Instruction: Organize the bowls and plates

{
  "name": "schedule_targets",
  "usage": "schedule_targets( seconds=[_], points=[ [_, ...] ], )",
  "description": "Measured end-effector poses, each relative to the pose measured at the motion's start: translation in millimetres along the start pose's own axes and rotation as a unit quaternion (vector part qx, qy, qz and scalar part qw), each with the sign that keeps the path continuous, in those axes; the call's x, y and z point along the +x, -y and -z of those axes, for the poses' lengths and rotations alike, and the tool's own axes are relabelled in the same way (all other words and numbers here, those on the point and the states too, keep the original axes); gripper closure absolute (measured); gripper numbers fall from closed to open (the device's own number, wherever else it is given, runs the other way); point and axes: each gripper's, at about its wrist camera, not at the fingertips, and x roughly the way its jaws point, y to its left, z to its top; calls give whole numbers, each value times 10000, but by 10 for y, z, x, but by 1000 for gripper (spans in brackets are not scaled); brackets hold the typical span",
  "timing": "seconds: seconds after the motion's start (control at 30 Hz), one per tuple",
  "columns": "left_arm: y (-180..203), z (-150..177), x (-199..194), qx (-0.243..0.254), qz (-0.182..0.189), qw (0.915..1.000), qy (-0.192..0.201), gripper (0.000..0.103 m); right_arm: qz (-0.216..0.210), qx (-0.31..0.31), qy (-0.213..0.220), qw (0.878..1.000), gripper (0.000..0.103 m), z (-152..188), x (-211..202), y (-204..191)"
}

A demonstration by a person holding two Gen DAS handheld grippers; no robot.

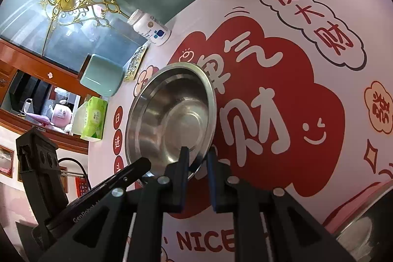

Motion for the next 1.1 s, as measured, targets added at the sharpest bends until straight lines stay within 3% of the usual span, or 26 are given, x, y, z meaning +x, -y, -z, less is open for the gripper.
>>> schedule_targets(
  seconds=[0.47, 1.1],
  points=[
    [11, 219, -478, 14, -90, 9997, 222, 79, -119, -356, 73, 9993, 89, 211, -290, -248],
    [104, 1096, -1739, 3, -101, 9969, 776, 79, -391, -920, 235, 9947, 89, 993, -1221, -761]
  ],
)
